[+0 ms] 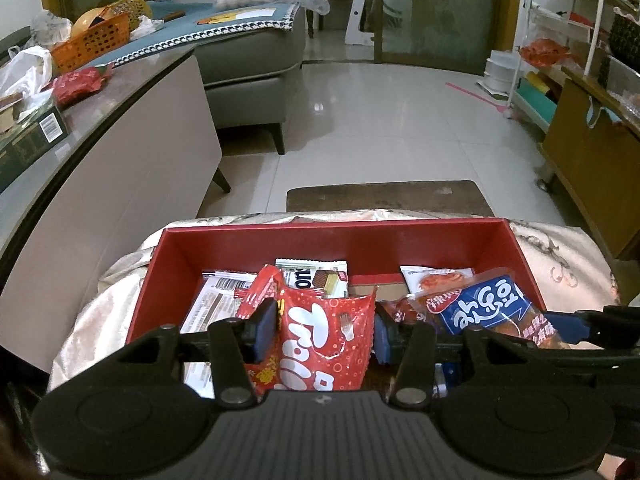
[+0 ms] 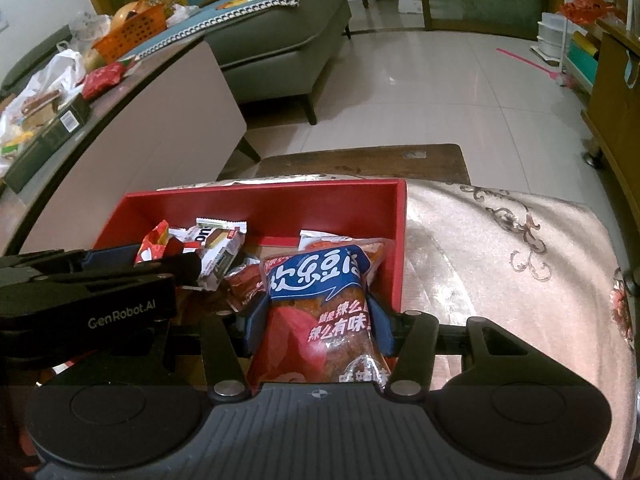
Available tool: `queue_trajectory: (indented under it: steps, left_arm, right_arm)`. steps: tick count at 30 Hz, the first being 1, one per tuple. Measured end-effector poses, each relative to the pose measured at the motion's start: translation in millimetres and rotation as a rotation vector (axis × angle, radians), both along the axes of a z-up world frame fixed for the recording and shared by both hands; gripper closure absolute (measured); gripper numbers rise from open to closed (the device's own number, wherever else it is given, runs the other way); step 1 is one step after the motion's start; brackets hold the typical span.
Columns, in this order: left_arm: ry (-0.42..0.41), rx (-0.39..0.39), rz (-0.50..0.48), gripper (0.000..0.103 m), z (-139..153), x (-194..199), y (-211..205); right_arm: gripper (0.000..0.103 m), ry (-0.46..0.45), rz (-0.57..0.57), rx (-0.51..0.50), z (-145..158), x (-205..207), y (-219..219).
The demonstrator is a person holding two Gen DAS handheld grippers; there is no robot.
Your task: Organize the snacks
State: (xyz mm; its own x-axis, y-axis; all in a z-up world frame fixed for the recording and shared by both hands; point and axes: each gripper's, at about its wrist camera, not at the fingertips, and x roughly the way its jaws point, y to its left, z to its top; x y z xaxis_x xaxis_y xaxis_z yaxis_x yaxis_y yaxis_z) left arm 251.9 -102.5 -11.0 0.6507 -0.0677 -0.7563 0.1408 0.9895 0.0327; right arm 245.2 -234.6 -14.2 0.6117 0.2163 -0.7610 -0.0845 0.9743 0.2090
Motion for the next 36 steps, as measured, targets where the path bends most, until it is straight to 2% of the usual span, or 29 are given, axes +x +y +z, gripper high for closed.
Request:
queue_trajectory:
  steps: [12,16,18,31,36]
  left_arm:
    - [0.036,-0.02,0.009,0.056,6.3,-7.5,7.3]
    - [0.034,-0.022,0.012,0.054,10.7,-11.5,9.7]
    - [0.03,-0.019,0.016,0.052,12.5,-13.3,10.6]
    - [0.007,-0.004,0.027,0.04,23.3,-32.5,18.5]
    - [-0.001,-0.013,0.031,0.039,27.4,-42.2,22.6]
  right_arm:
    - [0.037,-0.003,-0.01,-0.014,10.3,-6.9,0.8]
    - [0.035,-0.009,-0.017,-0.015,15.9,-11.2,0.3]
    - [0.03,-0.015,-0.021,-0.021,18.6,-13.3,0.5]
    - [0.029,-0.029,-0.046,-0.024,33.4,-33.2,2.1]
    - [0.028,-0.035,-0.055,-0.026,37.6,-43.8,4.8]
